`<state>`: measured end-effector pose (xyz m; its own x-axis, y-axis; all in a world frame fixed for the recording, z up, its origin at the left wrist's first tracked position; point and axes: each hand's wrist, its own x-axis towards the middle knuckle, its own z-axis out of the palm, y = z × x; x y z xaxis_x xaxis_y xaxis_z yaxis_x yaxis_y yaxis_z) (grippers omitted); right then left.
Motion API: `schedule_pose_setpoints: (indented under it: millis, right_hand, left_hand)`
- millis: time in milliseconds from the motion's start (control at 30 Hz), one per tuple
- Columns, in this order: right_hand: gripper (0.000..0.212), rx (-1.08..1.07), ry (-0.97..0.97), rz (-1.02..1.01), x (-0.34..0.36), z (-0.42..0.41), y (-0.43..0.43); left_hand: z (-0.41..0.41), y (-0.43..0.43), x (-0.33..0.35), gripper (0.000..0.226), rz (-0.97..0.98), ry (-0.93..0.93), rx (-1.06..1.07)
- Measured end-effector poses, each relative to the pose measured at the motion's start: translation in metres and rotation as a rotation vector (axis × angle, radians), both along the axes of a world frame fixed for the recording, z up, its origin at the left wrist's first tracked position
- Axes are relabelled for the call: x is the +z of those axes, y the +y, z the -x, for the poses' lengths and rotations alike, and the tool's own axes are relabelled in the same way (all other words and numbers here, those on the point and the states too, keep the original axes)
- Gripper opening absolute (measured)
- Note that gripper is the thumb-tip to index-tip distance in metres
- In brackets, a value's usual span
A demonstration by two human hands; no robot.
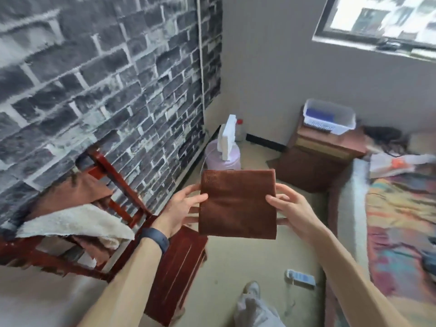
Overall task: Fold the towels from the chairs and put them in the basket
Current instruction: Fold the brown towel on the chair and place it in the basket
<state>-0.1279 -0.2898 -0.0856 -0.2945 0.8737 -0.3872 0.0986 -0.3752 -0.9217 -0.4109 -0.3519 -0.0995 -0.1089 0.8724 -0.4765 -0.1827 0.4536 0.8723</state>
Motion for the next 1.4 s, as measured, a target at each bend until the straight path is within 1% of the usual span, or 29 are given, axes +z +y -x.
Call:
schedule_pose_setpoints:
  millis: [133, 300, 467, 600, 800, 1000, 1233, 1400]
  right_hand:
    - [0.027, -0.128, 0.028, -0.085, 0.025, -0.042, 0.030]
    - [0.028, -0.262, 0.107, -0.139, 0.045, -0.090, 0.093]
    - [0.030, -0.338, 0.165, -0.195, 0.059, -0.137, 0.176]
    - [0.025, -0.376, 0.175, -0.183, 0.063, -0.172, 0.242]
    - [0.023, -0.424, 0.151, -0.152, 0.053, -0.216, 0.330]
    - [0.024, -0.447, 0.095, -0.045, 0.012, -0.242, 0.425]
    - [0.021, -0.542, 0.014, 0.092, -0.036, -0.261, 0.537]
    - [0.023, -0.593, -0.039, 0.184, -0.059, -0.276, 0.595]
  left_hand:
    - [-0.036, 0.072, 0.031, 0.033, -0.054, 0.022, -0.123]
    - [-0.086, 0.168, 0.070, 0.031, -0.145, 0.029, -0.188]
    - [-0.135, 0.271, 0.091, 0.024, -0.209, 0.044, -0.244]
    - [-0.176, 0.348, 0.097, 0.020, -0.199, 0.081, -0.273]
    - [-0.224, 0.449, 0.075, 0.023, -0.146, 0.051, -0.294]
    - [-0.249, 0.550, 0.030, 0.028, -0.066, 0.058, -0.343]
    - [-0.276, 0.684, -0.019, 0.026, 0.066, 0.066, -0.480]
    - [-0.299, 0.755, -0.053, 0.026, 0.185, 0.078, -0.547]
